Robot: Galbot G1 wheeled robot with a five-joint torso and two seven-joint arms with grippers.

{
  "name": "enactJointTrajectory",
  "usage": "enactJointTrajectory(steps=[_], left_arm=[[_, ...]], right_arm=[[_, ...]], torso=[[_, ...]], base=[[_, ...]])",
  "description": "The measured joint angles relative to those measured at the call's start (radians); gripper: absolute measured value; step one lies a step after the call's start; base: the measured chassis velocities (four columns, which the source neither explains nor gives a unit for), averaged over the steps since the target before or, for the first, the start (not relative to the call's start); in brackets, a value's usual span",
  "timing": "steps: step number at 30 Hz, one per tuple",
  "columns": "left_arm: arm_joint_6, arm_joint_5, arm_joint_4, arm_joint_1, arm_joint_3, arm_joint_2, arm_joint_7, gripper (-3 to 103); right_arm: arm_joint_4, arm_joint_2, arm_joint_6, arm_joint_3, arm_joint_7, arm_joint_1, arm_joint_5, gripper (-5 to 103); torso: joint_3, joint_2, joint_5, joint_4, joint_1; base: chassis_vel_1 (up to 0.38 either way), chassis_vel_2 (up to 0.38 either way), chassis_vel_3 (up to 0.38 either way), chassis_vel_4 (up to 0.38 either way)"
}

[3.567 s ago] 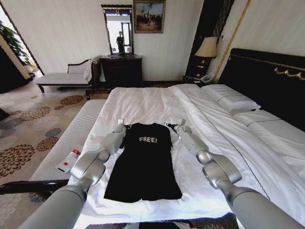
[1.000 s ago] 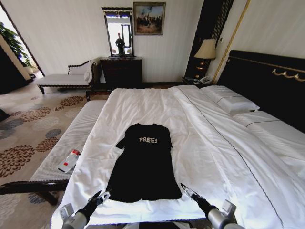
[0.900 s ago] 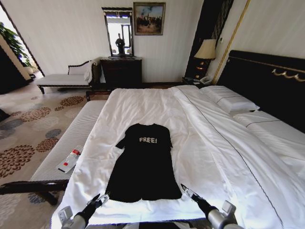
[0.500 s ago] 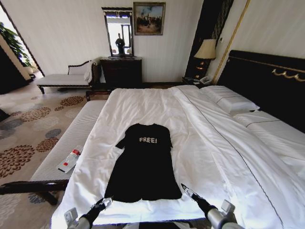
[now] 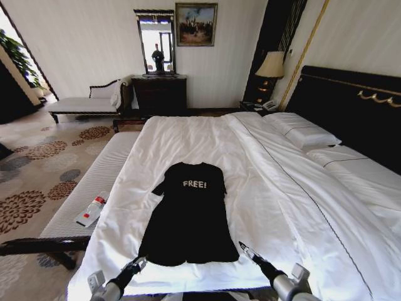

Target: Fold the clothes on the bed.

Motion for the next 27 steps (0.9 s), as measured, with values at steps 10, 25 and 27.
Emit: enactJointTrajectory(steps=[10, 25, 27], left_arm=[[-0.011, 0.013, -0.005, 0.012, -0.006, -0.022, 0.000, 45], [-0.016, 0.040, -0.031, 0.029, -0.018, -0.045, 0.007, 3], [-0.016, 0.045, -0.033, 0.029, -0.013, -0.048, 0.009, 1]], right_arm=[[0.003, 0.022, -0.035, -0.014, -0.027, -0.038, 0.053, 100], [-0.131, 0.051, -0.039, -0.042, -0.073, 0.065, 0.078, 100], [-0.142, 0.053, -0.036, -0.042, -0.080, 0.071, 0.082, 100]], torso=[[0.000, 0.000, -0.0002, 0.0000, 0.000], [0.000, 0.000, 0.0000, 0.0000, 0.000], [0.000, 0.000, 0.0000, 0.0000, 0.000]], base=[[0.000, 0.000, 0.000, 0.000], [0.000, 0.000, 0.000, 0.000], [0.000, 0.000, 0.000, 0.000]])
